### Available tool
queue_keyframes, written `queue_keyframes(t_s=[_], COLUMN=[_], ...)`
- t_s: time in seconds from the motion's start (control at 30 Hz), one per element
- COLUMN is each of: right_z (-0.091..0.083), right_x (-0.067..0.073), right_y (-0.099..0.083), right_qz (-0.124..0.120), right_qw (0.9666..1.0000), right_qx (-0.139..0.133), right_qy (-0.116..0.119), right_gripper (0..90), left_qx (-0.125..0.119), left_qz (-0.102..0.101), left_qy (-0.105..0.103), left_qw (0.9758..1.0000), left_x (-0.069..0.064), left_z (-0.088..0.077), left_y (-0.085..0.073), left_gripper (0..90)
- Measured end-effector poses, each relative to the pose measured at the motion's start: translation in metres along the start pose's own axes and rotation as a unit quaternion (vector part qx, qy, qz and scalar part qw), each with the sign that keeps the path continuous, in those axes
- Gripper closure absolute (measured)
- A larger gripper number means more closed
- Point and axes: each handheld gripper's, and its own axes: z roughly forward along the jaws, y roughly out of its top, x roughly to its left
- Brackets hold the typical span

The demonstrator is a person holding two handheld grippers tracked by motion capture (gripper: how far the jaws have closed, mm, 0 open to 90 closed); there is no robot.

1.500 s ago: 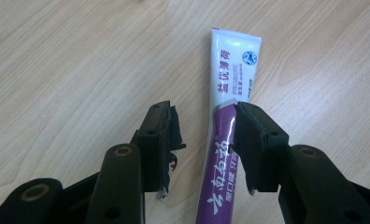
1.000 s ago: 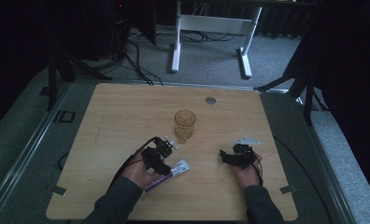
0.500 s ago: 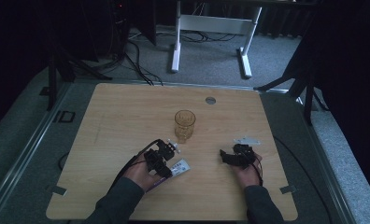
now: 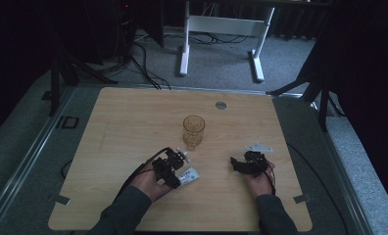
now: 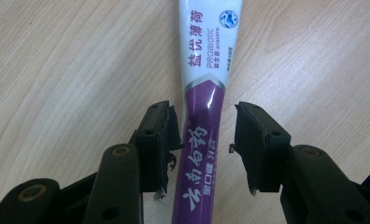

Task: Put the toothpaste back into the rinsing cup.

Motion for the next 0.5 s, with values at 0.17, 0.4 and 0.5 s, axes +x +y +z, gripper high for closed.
queue_keyframes(t_s=[0.17, 0.4, 0.5], right_z=[0.0000, 0.0000, 0.0000], right_x=[0.0000, 0.0000, 0.0000], right_y=[0.0000, 0.0000, 0.0000], right_qz=[0.000, 0.000, 0.000], right_qw=[1.0000, 1.0000, 1.0000], right_qx=[0.000, 0.000, 0.000], right_qy=[0.000, 0.000, 0.000], right_gripper=[22.7, 22.7, 22.7], left_qx=[0.009, 0.018, 0.018], left_qz=[0.007, 0.017, 0.017], left_qy=[-0.001, -0.002, -0.002], left_qw=[0.9999, 0.9997, 0.9997], left_x=[-0.0002, -0.0022, -0.0017], left_z=[0.0018, 0.0038, 0.0036], left_y=[0.0008, 0.0012, 0.0013], left_gripper=[55.6, 58.8, 58.8])
